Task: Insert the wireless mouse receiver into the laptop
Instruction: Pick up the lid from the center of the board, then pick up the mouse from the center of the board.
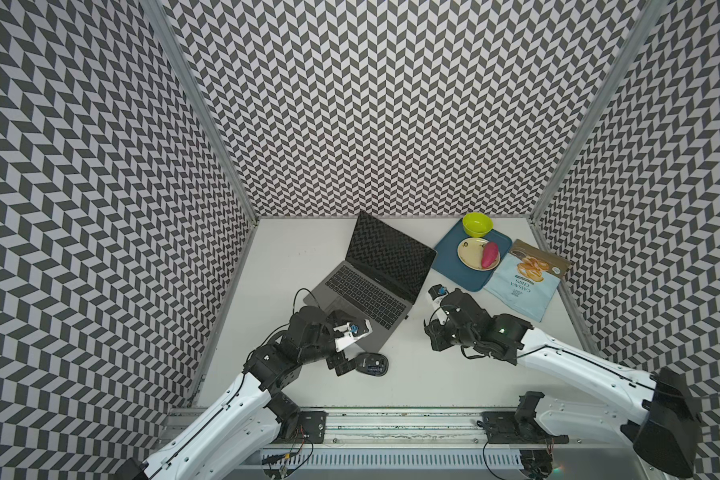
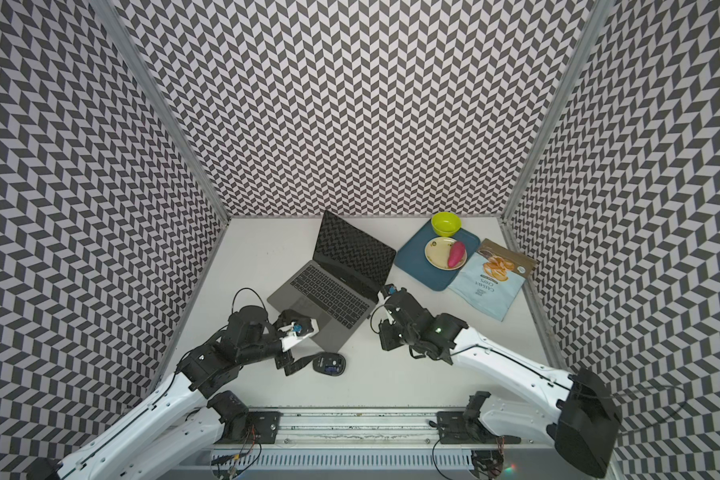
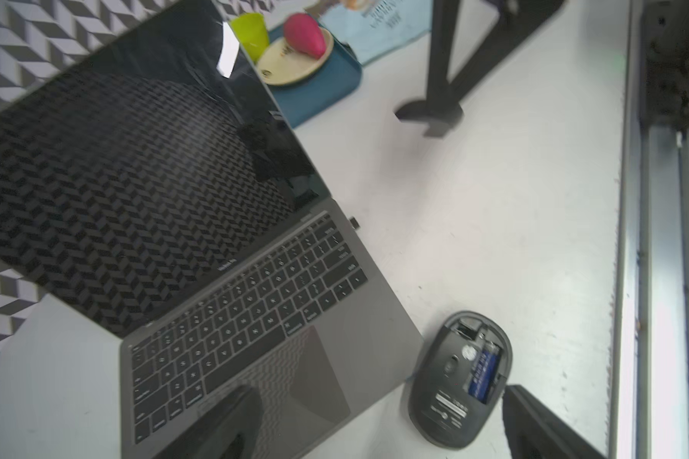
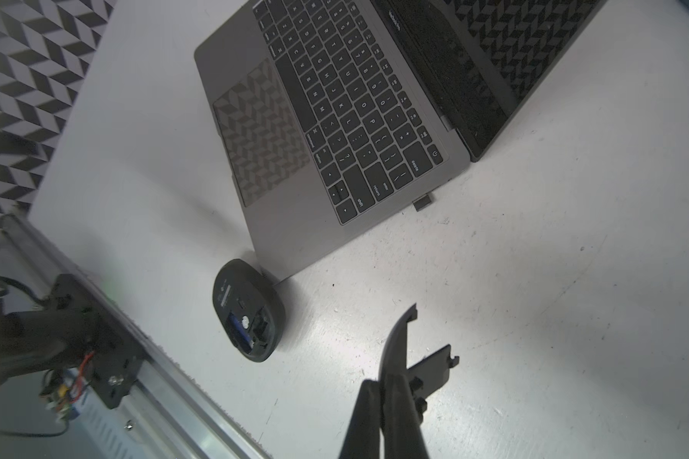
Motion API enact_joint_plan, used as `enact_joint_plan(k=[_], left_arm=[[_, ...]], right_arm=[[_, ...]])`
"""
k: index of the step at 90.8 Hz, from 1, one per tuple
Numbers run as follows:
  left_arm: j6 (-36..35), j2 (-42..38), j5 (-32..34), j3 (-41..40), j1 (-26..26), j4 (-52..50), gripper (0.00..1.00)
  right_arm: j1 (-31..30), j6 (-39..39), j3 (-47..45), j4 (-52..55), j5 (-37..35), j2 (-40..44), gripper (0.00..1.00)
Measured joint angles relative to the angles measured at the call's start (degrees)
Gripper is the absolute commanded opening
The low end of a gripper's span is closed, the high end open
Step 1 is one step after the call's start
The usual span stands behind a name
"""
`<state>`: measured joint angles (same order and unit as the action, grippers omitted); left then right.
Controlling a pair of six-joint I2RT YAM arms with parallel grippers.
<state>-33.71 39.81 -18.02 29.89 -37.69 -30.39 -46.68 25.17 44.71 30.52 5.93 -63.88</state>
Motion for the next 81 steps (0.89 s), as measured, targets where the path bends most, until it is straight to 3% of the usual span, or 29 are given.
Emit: enact_joint_plan(k=[18,32,51,58,67,81], left_arm=[[-4.5,7.4,2.1,-1.3,-9.3,-1.6,1.0],[-6.3,12.4,7.1,-2.7,-14.1,0.2,1.0],[-6.4,17.0,13.1,-5.0,-14.4,5.7,0.99],[-6.2,19.7,14.9,-4.9,-14.4,7.4,0.93],[-6.1,22.5,16.5,-4.9,-14.3,8.2,0.77],[-5.2,23.9,17.7,-4.9,-13.9,8.4,0.74]], right_arm=[[5.2,0.1,-0.9,-1.7,14.4,3.0,0.0],[7.5,0.8,-2.4,-3.8,21.5,5.4,0.0],[9.1,1.7,-4.7,-5.7,26.6,7.9,0.0],[9.6,2.0,-5.7,-6.4,27.9,8.2,0.0],[9.9,2.5,-7.0,-7.1,29.2,8.6,0.0],[10.3,3.2,-8.3,-8.0,30.7,9.3,0.0]])
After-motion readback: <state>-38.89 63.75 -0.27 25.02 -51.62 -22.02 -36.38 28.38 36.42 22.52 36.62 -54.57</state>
